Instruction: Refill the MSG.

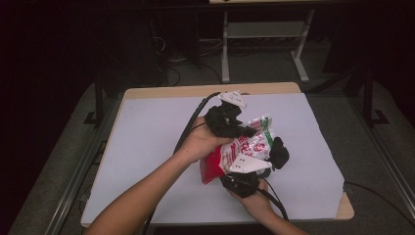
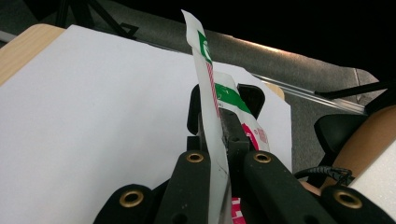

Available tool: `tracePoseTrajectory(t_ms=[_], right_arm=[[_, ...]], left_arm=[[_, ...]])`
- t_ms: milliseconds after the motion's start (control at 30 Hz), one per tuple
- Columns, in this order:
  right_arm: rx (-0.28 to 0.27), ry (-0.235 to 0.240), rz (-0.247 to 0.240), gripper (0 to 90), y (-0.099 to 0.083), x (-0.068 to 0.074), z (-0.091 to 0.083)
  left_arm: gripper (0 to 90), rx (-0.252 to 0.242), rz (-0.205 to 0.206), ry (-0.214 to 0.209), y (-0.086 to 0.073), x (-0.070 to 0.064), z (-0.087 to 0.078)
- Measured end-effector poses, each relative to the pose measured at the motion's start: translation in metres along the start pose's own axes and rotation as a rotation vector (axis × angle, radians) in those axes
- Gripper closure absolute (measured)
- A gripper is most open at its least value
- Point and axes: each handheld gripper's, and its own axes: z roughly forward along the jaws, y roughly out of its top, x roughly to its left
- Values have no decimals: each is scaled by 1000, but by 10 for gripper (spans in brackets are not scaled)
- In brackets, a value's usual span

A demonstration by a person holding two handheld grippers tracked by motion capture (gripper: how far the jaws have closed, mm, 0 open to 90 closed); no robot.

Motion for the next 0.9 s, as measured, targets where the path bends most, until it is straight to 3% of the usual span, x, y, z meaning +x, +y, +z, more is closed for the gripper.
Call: tracePoseTrajectory(t_ms=[900], right_arm=[[-1,-11,17,900,-1,0,-1]], left_arm=[[900,12,1,-4,3,2,5]])
